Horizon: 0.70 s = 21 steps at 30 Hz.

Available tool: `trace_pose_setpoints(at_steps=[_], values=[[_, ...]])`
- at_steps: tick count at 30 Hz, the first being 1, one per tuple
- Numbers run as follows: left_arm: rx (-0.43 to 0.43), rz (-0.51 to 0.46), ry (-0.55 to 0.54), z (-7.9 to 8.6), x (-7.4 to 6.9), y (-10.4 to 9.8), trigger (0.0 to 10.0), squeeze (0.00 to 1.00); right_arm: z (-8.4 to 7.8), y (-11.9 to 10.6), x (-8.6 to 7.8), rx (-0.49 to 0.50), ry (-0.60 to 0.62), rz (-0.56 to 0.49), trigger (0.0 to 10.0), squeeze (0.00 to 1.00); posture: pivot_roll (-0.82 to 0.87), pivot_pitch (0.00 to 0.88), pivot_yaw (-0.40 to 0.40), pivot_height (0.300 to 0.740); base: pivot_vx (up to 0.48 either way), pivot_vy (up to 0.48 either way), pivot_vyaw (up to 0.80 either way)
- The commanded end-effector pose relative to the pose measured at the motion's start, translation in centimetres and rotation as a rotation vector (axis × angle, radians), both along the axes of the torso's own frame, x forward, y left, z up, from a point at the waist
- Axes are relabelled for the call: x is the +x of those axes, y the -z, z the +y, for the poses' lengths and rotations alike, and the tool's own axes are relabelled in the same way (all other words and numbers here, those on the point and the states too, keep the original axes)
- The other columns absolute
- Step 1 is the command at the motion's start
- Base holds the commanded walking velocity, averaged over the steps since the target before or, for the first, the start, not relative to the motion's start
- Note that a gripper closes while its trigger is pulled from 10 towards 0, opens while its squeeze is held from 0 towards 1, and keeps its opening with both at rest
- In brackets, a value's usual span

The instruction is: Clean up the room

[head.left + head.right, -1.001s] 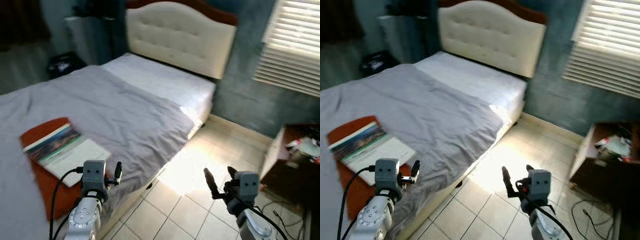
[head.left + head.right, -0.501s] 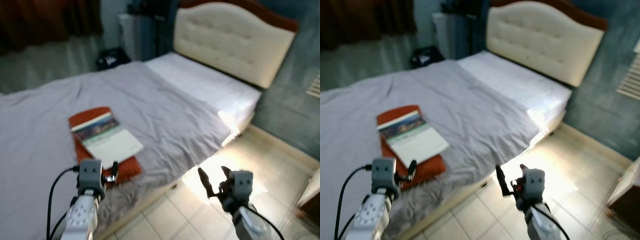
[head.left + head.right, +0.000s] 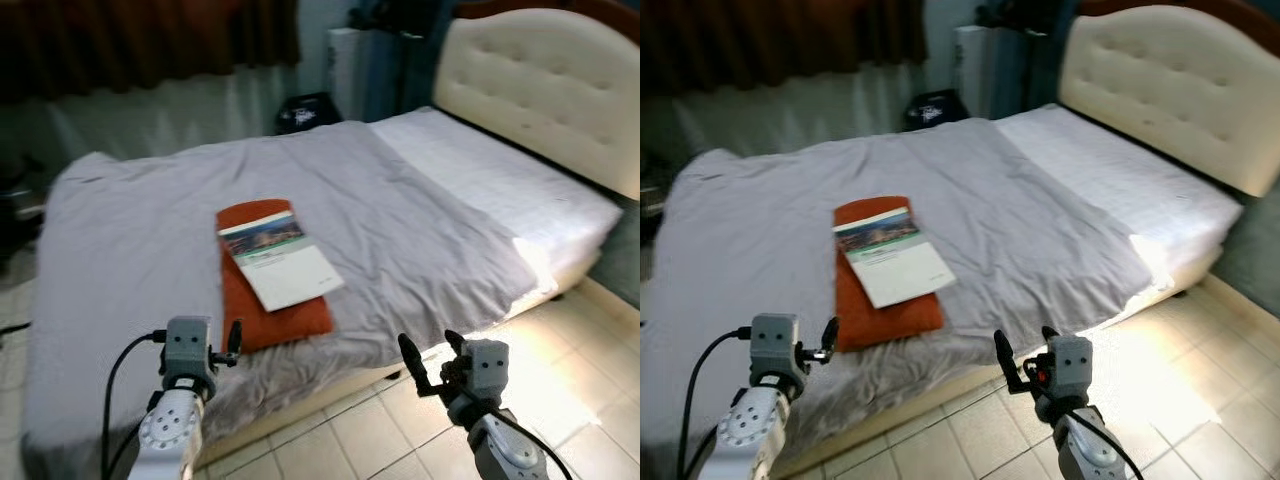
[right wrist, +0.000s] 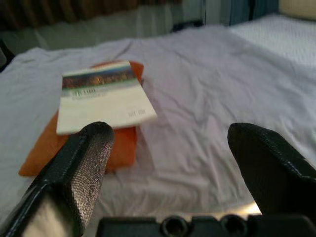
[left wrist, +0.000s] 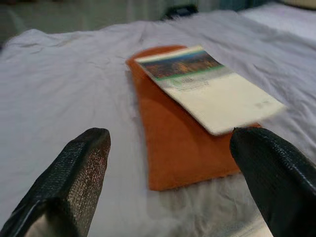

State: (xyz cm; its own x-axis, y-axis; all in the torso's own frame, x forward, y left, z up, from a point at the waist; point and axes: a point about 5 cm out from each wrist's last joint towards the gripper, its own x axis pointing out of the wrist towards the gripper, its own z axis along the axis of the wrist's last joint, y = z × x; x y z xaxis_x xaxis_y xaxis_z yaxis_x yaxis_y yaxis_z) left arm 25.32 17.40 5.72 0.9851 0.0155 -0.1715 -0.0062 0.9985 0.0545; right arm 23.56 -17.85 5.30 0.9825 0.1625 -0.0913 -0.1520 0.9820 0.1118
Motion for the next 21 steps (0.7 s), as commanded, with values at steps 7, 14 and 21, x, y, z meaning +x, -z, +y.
trace_pose_setpoints(at_steps=[7,14,21], values=[[0.005,-0.108,-0.046,1.3,0.2,-2.1,10.0,0.00,0.0,-1.9,0.7,-0.028,0.016,-0.092,10.0,0.00,0.03,0.000,-0.032,0.740,0.396,-0.156,0.61],[0.053,-0.096,0.018,0.3,0.5,-2.0,10.0,0.00,0.5,-0.9,0.8,-0.035,0.002,-0.027,10.0,0.00,0.04,0.000,-0.034,0.740,0.094,0.000,0.35],[0.035,-0.097,0.045,0.1,0.8,-2.0,10.0,0.00,0.6,-0.7,0.7,-0.039,0.006,-0.028,10.0,0.00,0.03,0.000,-0.027,0.740,0.354,-0.174,0.00]])
